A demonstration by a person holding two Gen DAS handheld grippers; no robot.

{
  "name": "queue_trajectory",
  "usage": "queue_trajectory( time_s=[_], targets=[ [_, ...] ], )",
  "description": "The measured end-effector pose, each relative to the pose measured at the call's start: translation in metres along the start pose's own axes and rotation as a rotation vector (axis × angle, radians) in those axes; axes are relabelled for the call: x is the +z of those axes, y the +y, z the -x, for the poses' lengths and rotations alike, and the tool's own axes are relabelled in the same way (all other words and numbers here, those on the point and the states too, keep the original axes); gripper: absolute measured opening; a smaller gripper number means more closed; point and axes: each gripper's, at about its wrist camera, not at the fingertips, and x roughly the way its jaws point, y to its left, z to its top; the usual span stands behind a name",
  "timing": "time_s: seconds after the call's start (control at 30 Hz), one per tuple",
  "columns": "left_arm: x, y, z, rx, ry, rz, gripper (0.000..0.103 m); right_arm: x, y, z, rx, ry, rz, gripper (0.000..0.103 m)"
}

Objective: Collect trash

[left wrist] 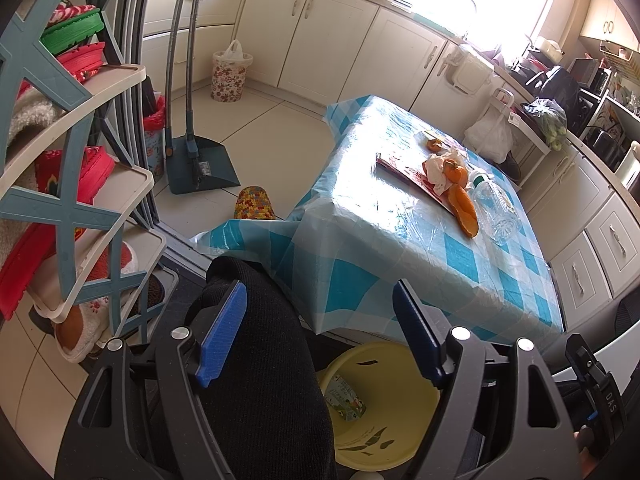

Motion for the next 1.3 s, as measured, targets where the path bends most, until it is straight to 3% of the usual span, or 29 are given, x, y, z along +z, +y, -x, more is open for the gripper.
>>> queue_trajectory(
  time_s=[0.27, 0.5, 0.7, 1.0, 1.3],
  targets=[
    [-0.001, 0.002, 0.006, -0.024, -0.02, -0.003, 0.074, 0.001, 0.0, 0.0, 0.001, -0.003, 0.0, 0.067],
    [0.007, -0.024, 0.019, -0.094, -0.067, -0.093, 0.08, 0.017, -0.002, 0.003, 0.019, -0.03, 0.016, 0.069],
    [0.014, -0.052, 0.002, -0.086, -0.044, -0.173, 0.081, 0.032, -0.001, -0.011, 0.039, -0.013, 0.027, 0.069],
    [0.027, -0.051, -0.027, -0.06, -0.005, -0.158, 0.081, 0.051, 0.012, -0.044, 0.089, 0.05, 0.107, 0.069],
    [0.054, -0.035, -0.057, -0.065, 0.051, -0.034, 0.081, 0.072, 0.054, -0.113, 0.176, 0.181, 0.306, 0.068]
  ],
)
